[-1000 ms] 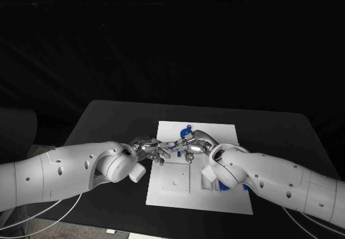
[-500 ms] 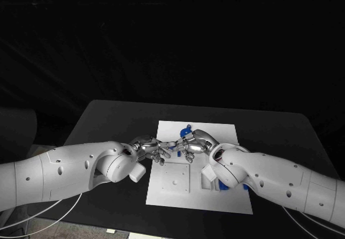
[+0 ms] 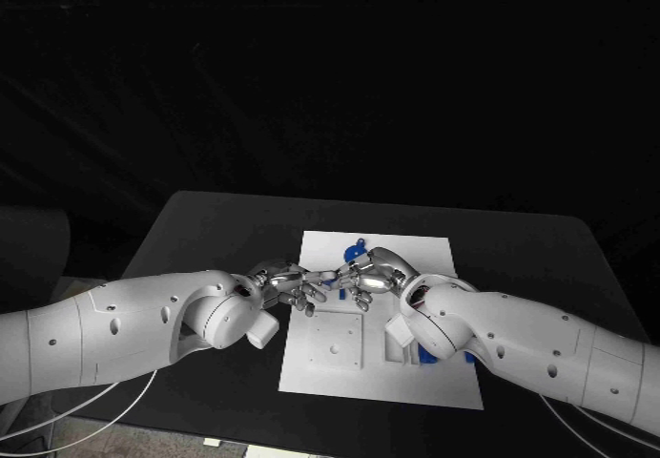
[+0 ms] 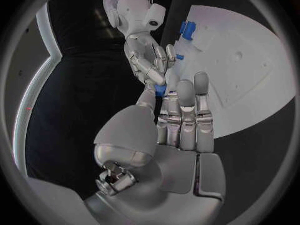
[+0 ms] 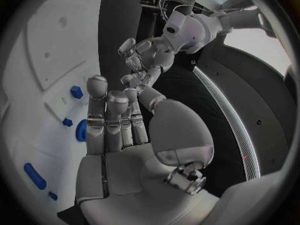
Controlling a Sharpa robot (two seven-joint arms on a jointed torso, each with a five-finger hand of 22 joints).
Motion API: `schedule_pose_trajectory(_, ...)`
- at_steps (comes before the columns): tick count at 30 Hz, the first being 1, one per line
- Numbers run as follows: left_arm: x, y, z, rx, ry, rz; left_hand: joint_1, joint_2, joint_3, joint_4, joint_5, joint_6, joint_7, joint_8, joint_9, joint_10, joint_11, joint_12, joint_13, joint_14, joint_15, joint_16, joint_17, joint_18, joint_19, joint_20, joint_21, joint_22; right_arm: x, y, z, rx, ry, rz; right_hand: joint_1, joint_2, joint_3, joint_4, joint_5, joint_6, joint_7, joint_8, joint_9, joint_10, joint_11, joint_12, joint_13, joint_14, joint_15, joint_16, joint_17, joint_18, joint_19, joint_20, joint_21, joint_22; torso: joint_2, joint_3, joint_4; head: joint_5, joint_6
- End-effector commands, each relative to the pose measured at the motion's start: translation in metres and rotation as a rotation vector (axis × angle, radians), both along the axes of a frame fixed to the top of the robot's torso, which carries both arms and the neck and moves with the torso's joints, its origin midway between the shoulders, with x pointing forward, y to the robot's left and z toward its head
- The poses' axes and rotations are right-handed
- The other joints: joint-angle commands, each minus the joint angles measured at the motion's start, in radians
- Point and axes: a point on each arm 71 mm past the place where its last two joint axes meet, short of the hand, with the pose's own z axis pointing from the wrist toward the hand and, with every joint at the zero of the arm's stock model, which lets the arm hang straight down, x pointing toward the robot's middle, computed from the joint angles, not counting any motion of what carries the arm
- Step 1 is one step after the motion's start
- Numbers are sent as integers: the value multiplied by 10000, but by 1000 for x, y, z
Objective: Assemble the parts on the task board
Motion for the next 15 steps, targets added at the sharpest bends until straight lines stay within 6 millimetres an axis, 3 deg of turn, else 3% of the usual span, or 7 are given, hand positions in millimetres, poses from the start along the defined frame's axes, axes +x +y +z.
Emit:
schedule_pose_trajectory(1, 0, 0, 0, -25, 82, 106, 444, 294, -67, 1, -43, -38, -4, -2, -80, -75, 16, -44, -8, -15, 59, -40, -17, -56, 29, 44, -61, -4, -3, 4, 2, 313, 14, 192, -109, -41, 81, -5, 67, 92, -104, 39, 1565, 68, -11, 31, 20, 8, -74, 61, 20, -111, -5, -84, 66, 522, 5, 3, -2, 3, -8)
schedule_pose_trajectory(4, 0, 1, -1, 21, 121, 151, 306, 167, -210, 118, -47, -145, 51, -26, -130, -187, 58, -85, -16, -40, 89, -47, -22, -56, 17, 59, -77, -14, -3, 4, 2, 406, 121, 158, -133, -64, 83, -4, 174, 99, -110, 40, 1621, 78, -16, 29, 33, 7, -78, 65, 28, -118, -9, -89, 67, 521, 10, 6, 1, 4, -12)
schedule_pose_trajectory(8, 1, 2, -1, 103, 162, 244, -218, -366, -660, 405, -68, -852, 350, -68, -380, -400, 186, -123, -9, -91, 164, -66, -27, -43, -13, 105, -117, -44, -3, 4, 2, 513, 285, 111, -153, -84, 91, -5, 304, 107, -117, 39, 1669, 95, -21, 31, 49, 2, -82, 49, 21, -121, -15, -93, 57, 518, -1, 5, -5, -3, -11)
schedule_pose_trajectory(15, 0, 3, -2, 258, 193, 231, -775, -1076, -1031, 706, -71, -1543, 531, 57, -710, -654, 315, -51, 26, -195, 269, -78, -15, 11, -51, 197, -208, -117, -3, 3, 1, 633, 566, 33, -175, -112, 106, -10, 435, 119, -122, 40, 1717, 108, -27, 29, 62, 8, -86, 67, 37, -129, -13, -98, 83, 524, 0, 0, -5, -17, -20)
